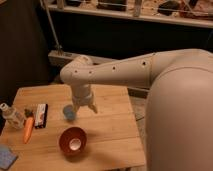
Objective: Push the ceramic bowl across the table
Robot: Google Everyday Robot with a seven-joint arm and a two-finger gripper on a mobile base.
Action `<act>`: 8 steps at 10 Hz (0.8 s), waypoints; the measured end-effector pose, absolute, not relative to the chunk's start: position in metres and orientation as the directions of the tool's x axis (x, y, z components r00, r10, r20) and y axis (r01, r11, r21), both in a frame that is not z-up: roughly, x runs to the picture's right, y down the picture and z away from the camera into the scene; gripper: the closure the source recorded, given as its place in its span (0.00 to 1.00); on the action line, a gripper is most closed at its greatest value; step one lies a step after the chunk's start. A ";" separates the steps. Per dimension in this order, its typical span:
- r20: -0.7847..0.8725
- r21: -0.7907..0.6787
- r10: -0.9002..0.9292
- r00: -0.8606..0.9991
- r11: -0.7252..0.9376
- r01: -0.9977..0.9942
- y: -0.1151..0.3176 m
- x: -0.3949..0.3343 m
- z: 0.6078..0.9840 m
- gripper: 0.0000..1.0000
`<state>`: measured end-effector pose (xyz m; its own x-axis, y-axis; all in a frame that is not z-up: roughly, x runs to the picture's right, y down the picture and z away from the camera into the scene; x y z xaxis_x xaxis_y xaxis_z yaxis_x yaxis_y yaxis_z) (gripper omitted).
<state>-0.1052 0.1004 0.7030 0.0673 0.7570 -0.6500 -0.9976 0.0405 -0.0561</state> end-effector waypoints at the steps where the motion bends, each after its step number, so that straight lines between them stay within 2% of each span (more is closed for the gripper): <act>1: -0.631 -0.051 0.772 0.074 0.054 -0.997 0.098 -0.109 0.706 0.35; 6: -0.562 -0.091 0.824 0.079 0.033 -0.995 0.117 -0.126 0.734 0.35; 7: -0.566 -0.088 0.821 0.076 0.032 -0.996 0.126 -0.124 0.742 0.38; 8: -0.573 -0.085 0.816 0.074 0.030 -0.996 0.138 -0.121 0.752 0.46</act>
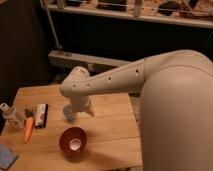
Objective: Push the ceramic bowl across the table
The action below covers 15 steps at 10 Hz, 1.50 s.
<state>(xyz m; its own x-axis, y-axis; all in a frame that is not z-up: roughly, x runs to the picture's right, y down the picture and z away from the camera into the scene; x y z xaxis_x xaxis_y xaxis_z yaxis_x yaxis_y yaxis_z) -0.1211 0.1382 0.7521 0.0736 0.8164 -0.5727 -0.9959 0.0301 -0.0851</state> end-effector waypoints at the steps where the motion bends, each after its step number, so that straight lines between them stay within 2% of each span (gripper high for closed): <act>1: -0.576 -0.083 0.814 0.077 0.035 -0.996 0.149 -0.119 0.762 0.57; 3: -0.545 -0.076 0.833 0.096 0.065 -0.995 0.161 -0.115 0.783 0.79; 5: -0.491 -0.081 0.862 0.126 0.098 -0.992 0.161 -0.117 0.795 0.96; 6: -0.438 -0.088 0.885 0.159 0.134 -0.987 0.156 -0.123 0.799 1.00; 9: -0.373 -0.077 0.909 0.188 0.171 -0.982 0.139 -0.117 0.808 1.00; 15: -0.369 -0.082 0.909 0.194 0.176 -0.981 0.139 -0.119 0.808 1.00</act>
<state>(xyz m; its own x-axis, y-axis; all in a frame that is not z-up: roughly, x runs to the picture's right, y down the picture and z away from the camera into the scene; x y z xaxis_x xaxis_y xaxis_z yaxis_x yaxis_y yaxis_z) -0.1194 0.1388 0.8083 0.1939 0.9091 -0.3686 -0.9810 0.1761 -0.0817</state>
